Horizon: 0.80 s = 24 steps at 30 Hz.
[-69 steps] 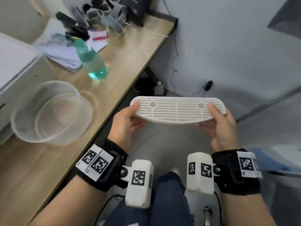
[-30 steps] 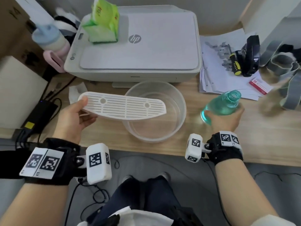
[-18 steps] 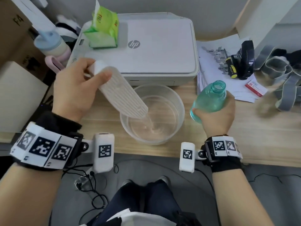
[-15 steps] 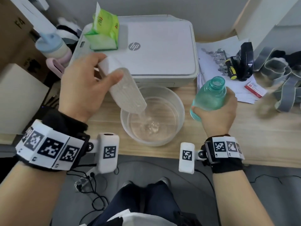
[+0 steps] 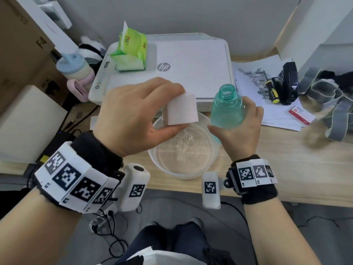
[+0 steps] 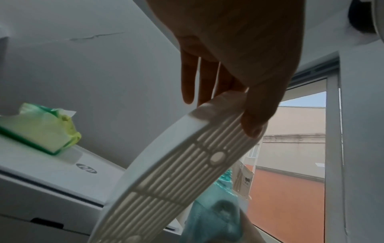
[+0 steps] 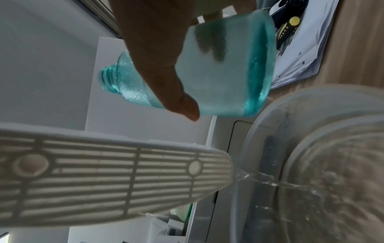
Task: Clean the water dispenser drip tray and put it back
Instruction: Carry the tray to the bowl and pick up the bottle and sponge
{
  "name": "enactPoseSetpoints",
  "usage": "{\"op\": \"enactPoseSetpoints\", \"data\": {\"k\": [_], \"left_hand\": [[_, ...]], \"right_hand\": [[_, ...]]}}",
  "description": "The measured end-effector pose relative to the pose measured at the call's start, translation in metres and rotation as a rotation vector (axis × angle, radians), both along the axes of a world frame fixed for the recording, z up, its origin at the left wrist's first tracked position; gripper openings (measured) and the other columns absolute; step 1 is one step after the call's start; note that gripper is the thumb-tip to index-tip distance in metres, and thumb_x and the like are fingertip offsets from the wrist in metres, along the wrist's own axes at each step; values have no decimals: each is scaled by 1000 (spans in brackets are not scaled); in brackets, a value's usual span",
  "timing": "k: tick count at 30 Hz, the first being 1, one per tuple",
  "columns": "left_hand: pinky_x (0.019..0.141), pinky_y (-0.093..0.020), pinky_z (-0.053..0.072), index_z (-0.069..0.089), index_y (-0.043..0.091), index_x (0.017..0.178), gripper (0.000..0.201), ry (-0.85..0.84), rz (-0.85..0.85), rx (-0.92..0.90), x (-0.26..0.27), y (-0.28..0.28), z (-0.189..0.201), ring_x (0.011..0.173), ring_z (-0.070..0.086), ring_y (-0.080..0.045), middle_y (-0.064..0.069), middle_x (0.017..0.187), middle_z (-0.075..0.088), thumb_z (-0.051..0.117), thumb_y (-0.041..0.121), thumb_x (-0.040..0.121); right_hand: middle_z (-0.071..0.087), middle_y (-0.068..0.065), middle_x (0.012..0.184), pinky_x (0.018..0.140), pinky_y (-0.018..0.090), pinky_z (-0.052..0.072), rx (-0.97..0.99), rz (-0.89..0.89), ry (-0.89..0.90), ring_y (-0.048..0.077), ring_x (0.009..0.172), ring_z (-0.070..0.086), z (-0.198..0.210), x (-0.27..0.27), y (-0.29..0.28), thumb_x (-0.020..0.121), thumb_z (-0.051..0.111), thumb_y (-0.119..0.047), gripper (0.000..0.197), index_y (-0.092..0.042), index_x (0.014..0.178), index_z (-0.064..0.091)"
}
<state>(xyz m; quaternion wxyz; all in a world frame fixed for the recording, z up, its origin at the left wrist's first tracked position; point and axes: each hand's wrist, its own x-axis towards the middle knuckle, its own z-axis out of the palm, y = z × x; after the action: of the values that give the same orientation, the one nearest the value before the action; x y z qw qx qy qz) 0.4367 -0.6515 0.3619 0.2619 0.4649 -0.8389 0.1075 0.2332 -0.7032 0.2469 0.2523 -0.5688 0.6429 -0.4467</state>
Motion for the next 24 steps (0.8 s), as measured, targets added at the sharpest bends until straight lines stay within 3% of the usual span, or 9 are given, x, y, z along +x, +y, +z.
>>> {"op": "enactPoseSetpoints", "data": {"k": [6,13,19,24], "left_hand": [[57,-28,39,59,13,103,42,-19,-8,-35,-3,6,5,69,66,-26,-4,93,72,69,44,77],[56,-35,44,65,9,100,41,-30,-9,-66,-6,10,3,68,66,-27,-5,92,72,70,42,77],[58,-34,46,63,11,102,41,96,85,-38,-9,16,2,78,59,-16,-3,95,72,66,44,78],[56,-38,52,66,8,102,42,173,127,-17,-12,25,1,74,63,-22,-4,95,71,69,42,77]], "right_hand": [[33,-1,107,68,12,28,-32,31,17,1,81,30,1,6,1,51,84,-21,83,-15,123,44],[33,-1,108,71,14,30,-16,48,29,7,85,34,4,6,3,51,85,-22,85,-17,125,43],[33,-1,108,71,11,28,-29,69,11,0,82,30,5,5,6,51,85,-20,85,-15,125,44],[35,1,108,71,12,29,-27,73,-3,-4,78,27,5,5,7,50,85,-21,85,-15,124,44]]}}
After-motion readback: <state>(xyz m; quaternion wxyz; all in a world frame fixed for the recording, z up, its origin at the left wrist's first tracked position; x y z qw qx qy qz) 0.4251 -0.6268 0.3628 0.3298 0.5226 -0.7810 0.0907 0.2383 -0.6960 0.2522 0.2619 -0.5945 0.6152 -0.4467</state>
